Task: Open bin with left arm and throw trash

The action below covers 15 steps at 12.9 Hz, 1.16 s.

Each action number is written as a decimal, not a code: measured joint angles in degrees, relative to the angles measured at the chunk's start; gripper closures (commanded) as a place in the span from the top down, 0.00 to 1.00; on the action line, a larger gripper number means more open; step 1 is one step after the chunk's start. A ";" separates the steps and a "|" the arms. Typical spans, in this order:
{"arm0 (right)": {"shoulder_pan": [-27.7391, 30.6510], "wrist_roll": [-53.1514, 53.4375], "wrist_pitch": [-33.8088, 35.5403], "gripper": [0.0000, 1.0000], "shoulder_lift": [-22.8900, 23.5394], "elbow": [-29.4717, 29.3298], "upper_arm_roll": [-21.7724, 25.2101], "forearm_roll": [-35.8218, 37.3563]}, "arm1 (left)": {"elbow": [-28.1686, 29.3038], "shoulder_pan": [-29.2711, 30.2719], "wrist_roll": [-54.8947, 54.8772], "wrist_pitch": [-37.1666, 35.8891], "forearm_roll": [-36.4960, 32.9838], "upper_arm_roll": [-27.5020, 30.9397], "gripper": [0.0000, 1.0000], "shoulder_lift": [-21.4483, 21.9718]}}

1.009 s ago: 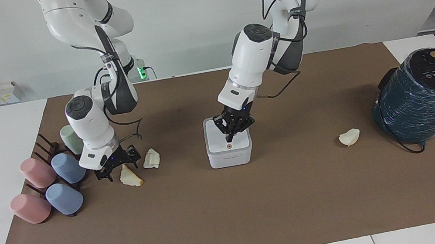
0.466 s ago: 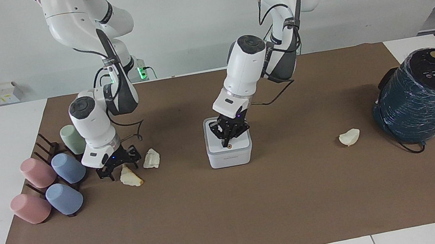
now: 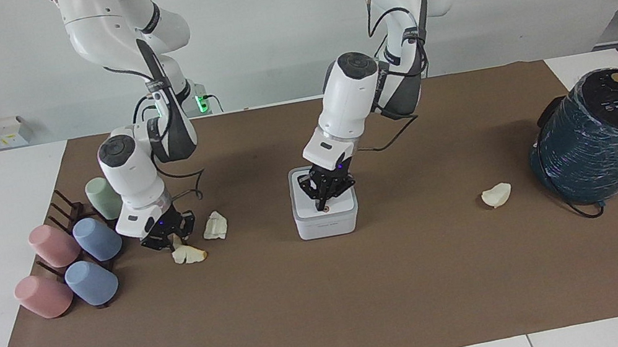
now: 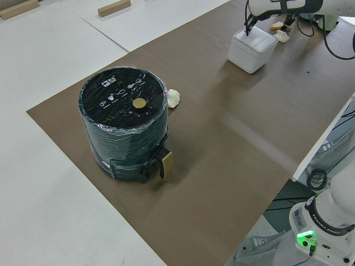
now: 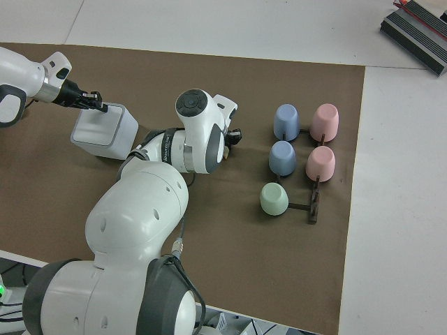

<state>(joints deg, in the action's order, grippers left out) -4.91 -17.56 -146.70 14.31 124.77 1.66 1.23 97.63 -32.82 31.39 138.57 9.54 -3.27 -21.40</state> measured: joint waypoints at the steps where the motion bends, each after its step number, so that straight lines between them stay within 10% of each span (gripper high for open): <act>1: 0.00 0.17 0.00 0.00 0.00 -0.04 -0.02 -0.08 | 0.00 0.00 0.01 0.09 0.00 0.00 0.00 -0.11; 8: 0.00 1.70 11.97 0.00 -3.05 -7.38 -0.68 -1.05 | -0.56 0.01 0.02 -0.27 0.00 0.13 0.00 -0.24; 15: 0.04 8.13 26.60 0.00 -8.28 -15.95 -0.59 -6.12 | -16.30 4.06 -0.11 -28.60 -1.50 2.27 0.00 0.82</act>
<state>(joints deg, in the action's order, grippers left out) -4.87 -9.43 -120.10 6.03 108.82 1.07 -4.89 81.33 -28.77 31.28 109.98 8.05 -1.00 -20.59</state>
